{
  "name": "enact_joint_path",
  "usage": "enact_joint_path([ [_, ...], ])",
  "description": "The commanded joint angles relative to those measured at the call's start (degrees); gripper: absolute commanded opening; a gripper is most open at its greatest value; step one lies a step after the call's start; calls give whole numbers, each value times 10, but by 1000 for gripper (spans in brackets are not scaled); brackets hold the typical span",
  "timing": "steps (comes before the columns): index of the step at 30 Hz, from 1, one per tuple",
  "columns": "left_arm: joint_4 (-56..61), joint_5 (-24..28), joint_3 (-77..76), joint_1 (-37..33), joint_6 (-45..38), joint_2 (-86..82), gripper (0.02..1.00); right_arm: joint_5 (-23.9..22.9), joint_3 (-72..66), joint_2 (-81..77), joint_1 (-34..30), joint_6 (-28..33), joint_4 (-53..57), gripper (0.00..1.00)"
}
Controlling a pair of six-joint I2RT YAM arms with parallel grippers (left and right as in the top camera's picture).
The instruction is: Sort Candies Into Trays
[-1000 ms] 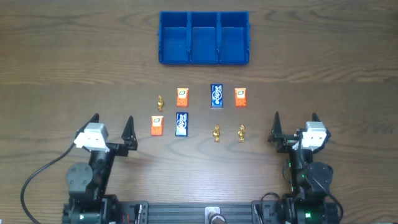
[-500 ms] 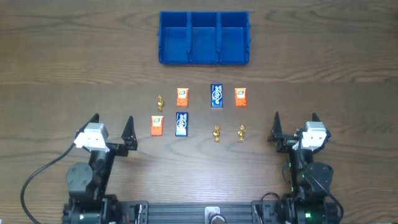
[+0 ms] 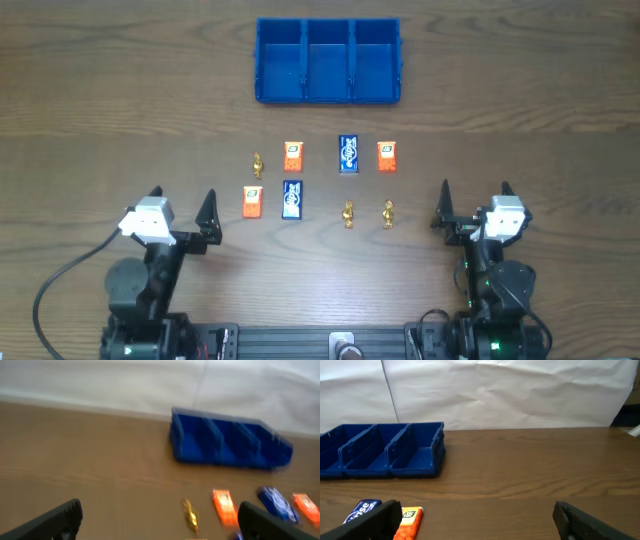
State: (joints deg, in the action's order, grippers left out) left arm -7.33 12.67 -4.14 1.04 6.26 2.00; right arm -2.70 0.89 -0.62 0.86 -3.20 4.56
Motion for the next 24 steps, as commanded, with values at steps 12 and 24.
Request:
enact_joint_path([
  [12, -357, -54, -433, 156, 63, 585, 1000, 3, -4, 4, -3, 7, 0, 998],
  [24, -257, -88, -433, 199, 133, 853, 1000, 3, -4, 4, -3, 7, 0, 998],
])
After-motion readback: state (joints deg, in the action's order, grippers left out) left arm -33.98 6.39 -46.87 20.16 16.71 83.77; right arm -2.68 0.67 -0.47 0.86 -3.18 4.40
